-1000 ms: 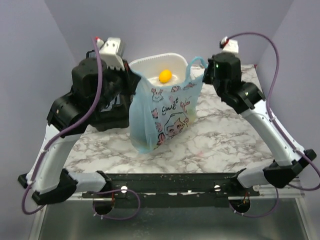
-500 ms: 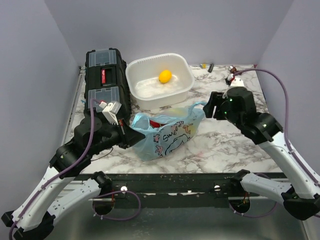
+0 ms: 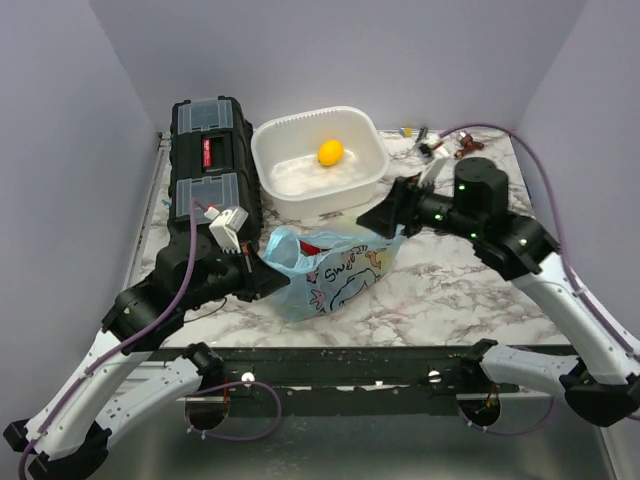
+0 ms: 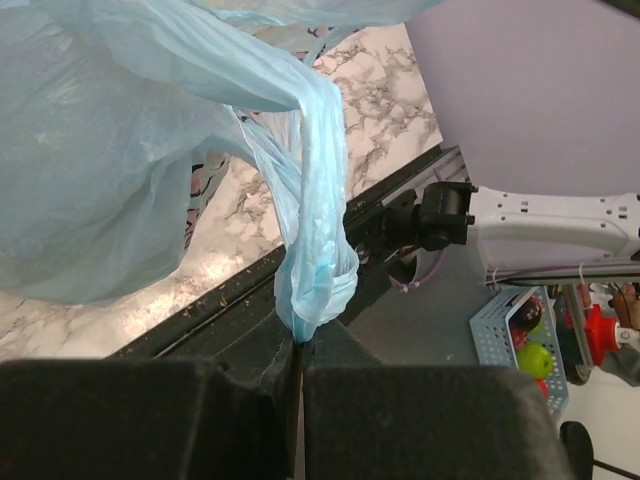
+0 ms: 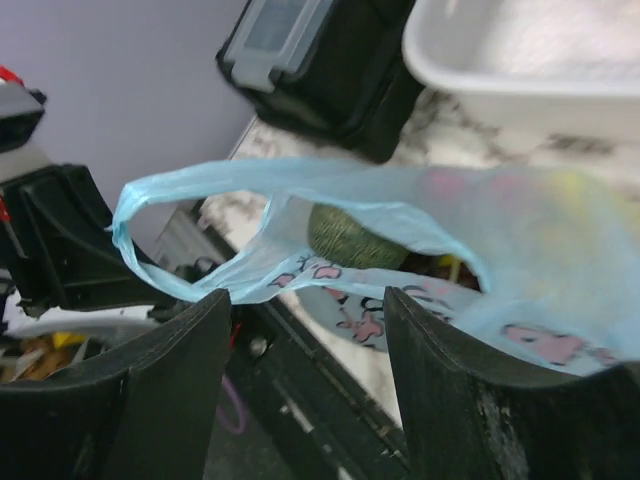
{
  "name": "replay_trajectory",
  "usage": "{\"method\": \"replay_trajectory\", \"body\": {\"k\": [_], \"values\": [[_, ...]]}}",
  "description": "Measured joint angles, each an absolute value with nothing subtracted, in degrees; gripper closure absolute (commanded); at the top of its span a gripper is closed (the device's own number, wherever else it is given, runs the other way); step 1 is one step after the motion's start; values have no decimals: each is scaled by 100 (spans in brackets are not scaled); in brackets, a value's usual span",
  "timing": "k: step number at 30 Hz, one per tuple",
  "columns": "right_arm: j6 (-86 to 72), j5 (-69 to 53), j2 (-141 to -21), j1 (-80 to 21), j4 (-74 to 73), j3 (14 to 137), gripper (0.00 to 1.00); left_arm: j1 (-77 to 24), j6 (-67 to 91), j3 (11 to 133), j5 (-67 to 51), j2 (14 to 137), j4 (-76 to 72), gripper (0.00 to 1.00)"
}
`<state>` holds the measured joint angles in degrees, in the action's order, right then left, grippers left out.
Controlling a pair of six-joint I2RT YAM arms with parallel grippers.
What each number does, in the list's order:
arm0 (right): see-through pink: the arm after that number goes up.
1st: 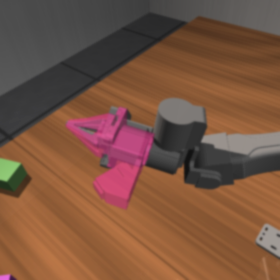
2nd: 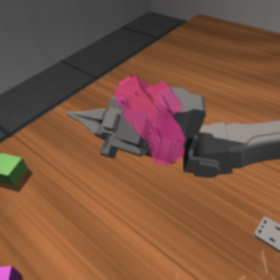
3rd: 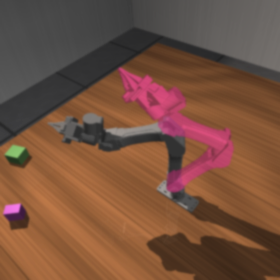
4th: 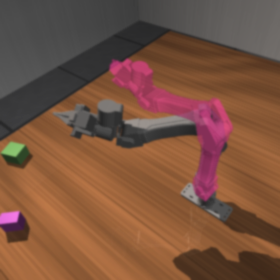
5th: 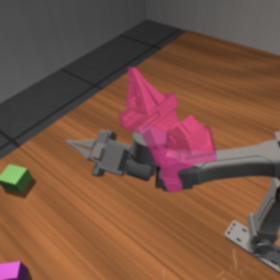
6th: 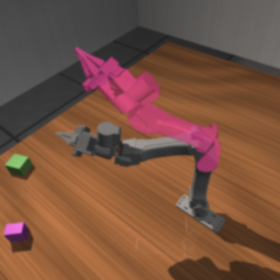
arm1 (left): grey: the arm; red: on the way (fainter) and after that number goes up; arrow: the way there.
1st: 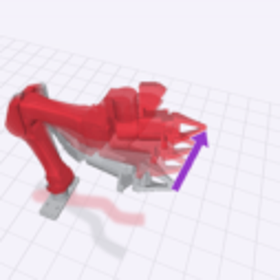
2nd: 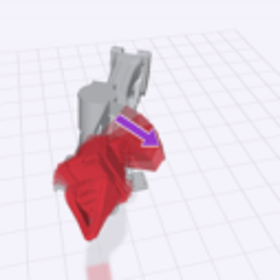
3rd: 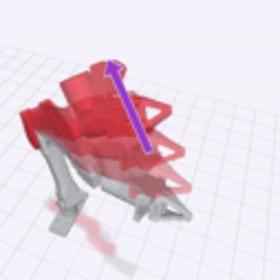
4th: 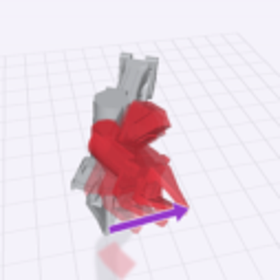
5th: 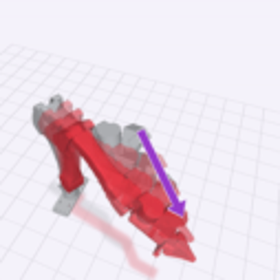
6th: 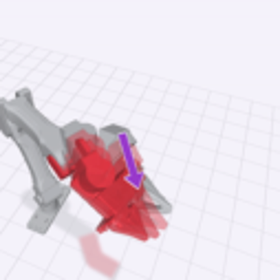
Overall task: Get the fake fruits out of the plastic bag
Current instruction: Adjust the plastic bag at the center of the board.
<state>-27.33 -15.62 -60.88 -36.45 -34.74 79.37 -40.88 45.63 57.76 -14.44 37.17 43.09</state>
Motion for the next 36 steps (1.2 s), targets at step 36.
{"method": "replay_trajectory", "body": {"k": [36], "values": [[-4254, 537, -7338, -6792, -716, 3994, 65, -4088, 4287, 5046, -821, 3004, 6318, 100]]}}
